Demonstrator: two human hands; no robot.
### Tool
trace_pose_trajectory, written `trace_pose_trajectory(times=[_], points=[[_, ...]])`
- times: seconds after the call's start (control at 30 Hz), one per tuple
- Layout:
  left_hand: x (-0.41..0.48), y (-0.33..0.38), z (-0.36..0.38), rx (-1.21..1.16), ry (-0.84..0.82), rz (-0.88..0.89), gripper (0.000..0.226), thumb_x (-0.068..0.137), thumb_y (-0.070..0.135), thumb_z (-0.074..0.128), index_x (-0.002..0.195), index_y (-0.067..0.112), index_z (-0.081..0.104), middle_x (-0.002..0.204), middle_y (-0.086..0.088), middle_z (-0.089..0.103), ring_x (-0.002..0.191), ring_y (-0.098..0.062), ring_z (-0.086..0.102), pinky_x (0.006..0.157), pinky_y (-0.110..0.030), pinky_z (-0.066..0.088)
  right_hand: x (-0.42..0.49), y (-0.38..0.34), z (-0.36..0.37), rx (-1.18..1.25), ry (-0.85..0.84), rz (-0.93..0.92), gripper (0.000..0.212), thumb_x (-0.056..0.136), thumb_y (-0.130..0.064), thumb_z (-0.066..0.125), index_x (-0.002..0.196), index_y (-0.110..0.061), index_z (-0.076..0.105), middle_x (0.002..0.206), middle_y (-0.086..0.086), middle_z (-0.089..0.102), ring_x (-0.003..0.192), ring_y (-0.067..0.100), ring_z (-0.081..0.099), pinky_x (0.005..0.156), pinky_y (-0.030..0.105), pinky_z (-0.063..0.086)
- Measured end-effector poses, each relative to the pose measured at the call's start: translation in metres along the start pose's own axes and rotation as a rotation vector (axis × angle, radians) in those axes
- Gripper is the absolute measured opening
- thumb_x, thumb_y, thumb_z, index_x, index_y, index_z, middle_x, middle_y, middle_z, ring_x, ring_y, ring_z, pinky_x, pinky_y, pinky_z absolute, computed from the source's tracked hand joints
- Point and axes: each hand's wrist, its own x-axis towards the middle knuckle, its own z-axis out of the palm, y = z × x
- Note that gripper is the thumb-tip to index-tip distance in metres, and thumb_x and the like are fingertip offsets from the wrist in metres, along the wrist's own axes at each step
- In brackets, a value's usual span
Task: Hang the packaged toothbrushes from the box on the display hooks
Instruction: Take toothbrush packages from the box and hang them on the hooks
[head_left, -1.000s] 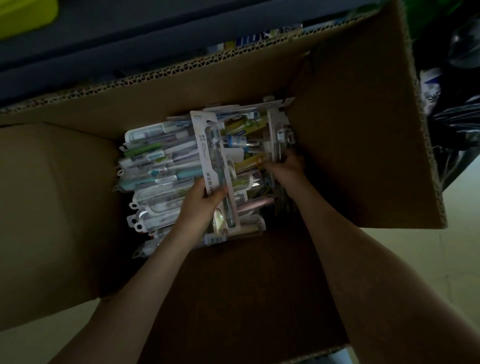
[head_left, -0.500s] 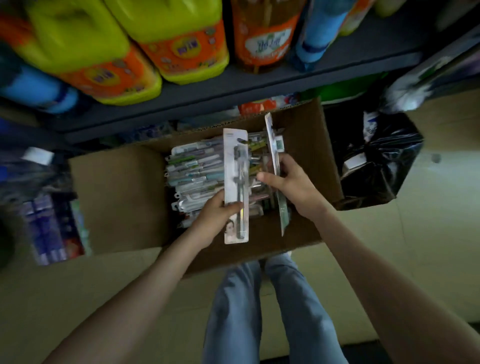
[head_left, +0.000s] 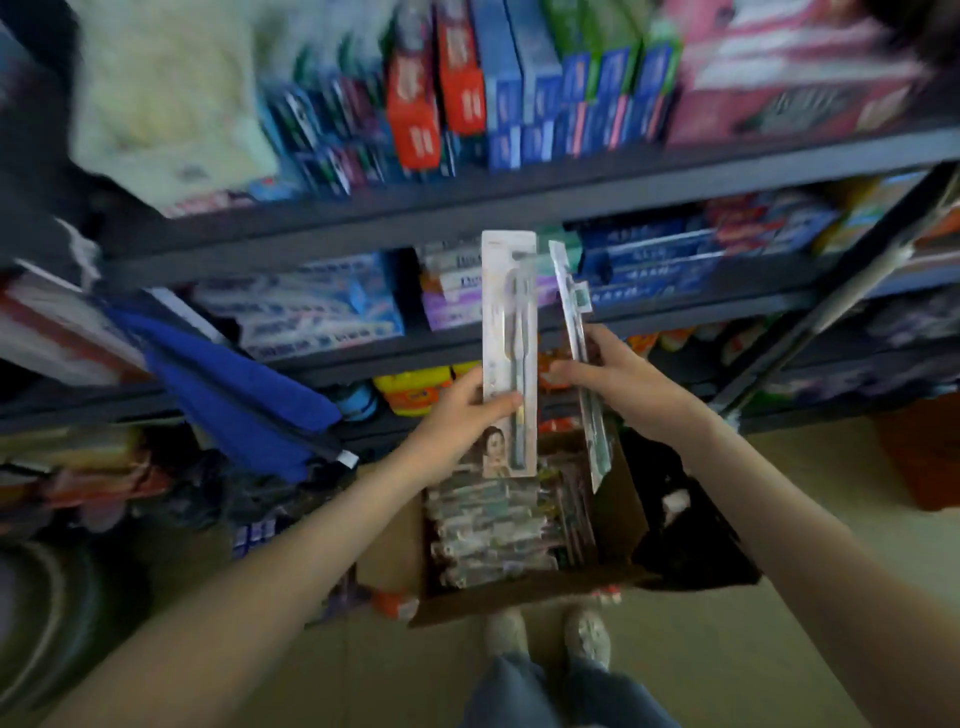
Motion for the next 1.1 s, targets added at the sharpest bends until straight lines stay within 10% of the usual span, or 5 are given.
trace_pose_trajectory(times=[0.27, 0.5, 0.63, 1.1], points=[[-0.016, 0.146, -0.045, -0.012, 0.12, 0.334, 0.024, 0.095, 0.017, 0.06, 0.116, 0.029, 0.059, 0.104, 0.01, 0.072, 0.093, -0.017, 0.066, 0.079, -0.038, 0.054, -0.024, -0.167, -0.018, -0.147, 0.116, -0.364, 0.095, 0.061, -0.063, 0.074, 0.14, -0.029, 0.035, 0.128, 0.002, 0.054, 0.117, 0.019, 0.054, 0.099, 0.043, 0.046], [-0.018, 0.237, -0.048, -0.005, 0.208, 0.586, 0.024, 0.093, 0.012, 0.06, 0.108, 0.03, 0.061, 0.098, 0.015, 0.073, 0.093, -0.003, 0.067, 0.084, -0.026, 0.051, -0.048, -0.261, -0.054, -0.356, 0.325, -0.731, 0.063, 0.083, -0.031, 0.073, 0.131, -0.03, 0.033, 0.091, -0.01, 0.053, 0.071, -0.002, 0.053, 0.06, 0.009, 0.042], [-0.016, 0.285, -0.046, -0.004, 0.246, 0.712, 0.023, 0.093, 0.008, 0.059, 0.107, 0.025, 0.062, 0.096, 0.011, 0.074, 0.092, -0.008, 0.067, 0.077, -0.021, 0.052, -0.053, -0.302, -0.082, -0.539, 0.496, -0.865, 0.073, 0.084, -0.029, 0.072, 0.144, -0.019, 0.032, 0.121, -0.006, 0.053, 0.095, 0.008, 0.052, 0.071, 0.012, 0.034], [0.002, 0.378, -0.025, 0.086, 0.327, 0.873, 0.022, 0.095, 0.016, 0.059, 0.111, 0.031, 0.059, 0.105, 0.008, 0.069, 0.091, -0.003, 0.065, 0.078, -0.02, 0.05, -0.027, -0.377, -0.149, -0.814, 0.81, -0.738, 0.074, 0.089, -0.034, 0.062, 0.149, -0.015, 0.022, 0.145, 0.013, 0.035, 0.124, 0.033, 0.047, 0.094, 0.043, 0.045]])
